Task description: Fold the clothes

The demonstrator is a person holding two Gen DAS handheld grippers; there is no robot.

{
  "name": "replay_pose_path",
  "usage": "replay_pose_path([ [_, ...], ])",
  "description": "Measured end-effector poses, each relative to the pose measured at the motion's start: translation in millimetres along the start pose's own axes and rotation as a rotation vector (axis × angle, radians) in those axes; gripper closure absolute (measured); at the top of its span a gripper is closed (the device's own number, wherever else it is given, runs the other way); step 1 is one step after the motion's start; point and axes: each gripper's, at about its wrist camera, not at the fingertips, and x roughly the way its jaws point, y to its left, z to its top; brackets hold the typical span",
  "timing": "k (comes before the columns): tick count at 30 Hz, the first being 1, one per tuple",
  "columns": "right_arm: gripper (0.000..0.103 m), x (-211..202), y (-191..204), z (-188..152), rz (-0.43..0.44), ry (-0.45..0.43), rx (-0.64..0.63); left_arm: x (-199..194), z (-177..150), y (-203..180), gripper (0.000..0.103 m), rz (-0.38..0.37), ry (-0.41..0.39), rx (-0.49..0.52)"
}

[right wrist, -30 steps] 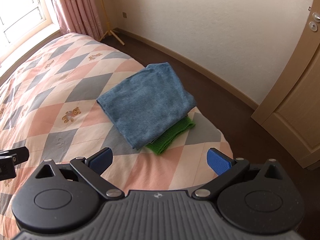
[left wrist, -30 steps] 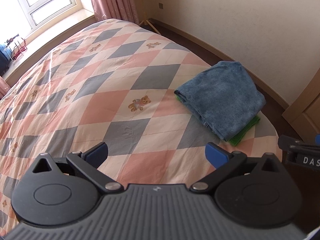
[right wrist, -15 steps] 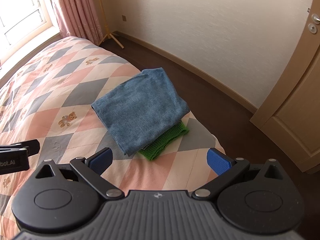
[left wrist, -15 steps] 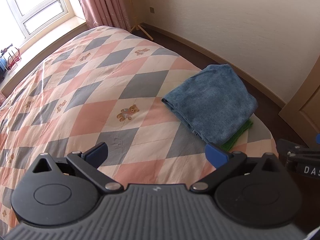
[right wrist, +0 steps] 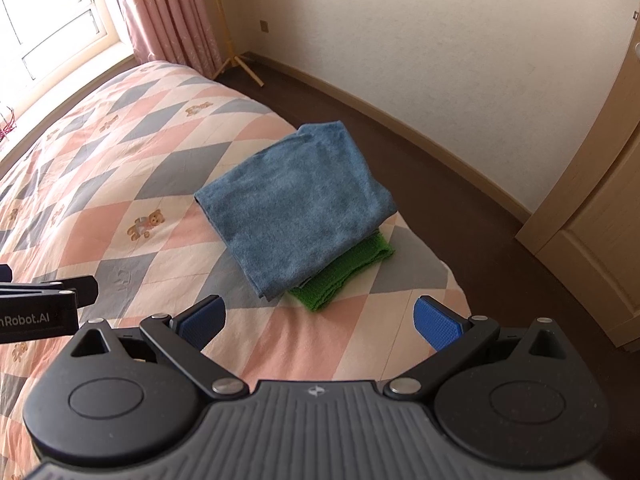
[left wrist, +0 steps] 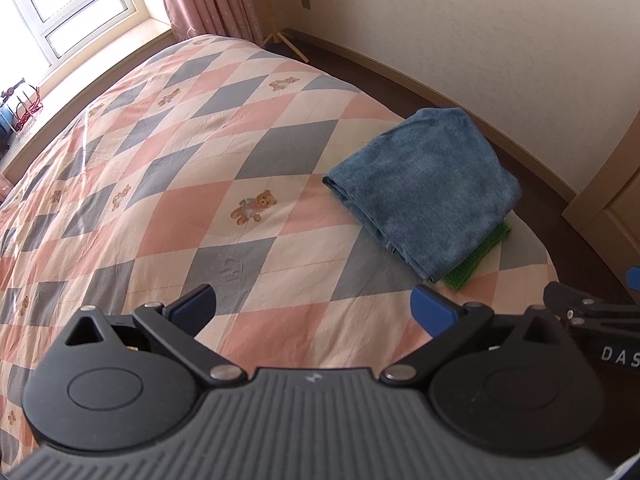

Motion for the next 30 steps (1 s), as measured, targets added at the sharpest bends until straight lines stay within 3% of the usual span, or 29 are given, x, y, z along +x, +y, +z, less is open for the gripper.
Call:
replay_pose_path([
  [10,0.000,10.8,-6.1,-7.7,-0.007,0.036,-0.010,13.3,2.2,-16.8,0.001,-0.033,0.016,0.025],
  [30,0.000,-8.2,-37.3,-14.9,-0.081,-0.008,0.113,12.1,13.2,-50.8,0.001,-0.138,0.001,0.139],
])
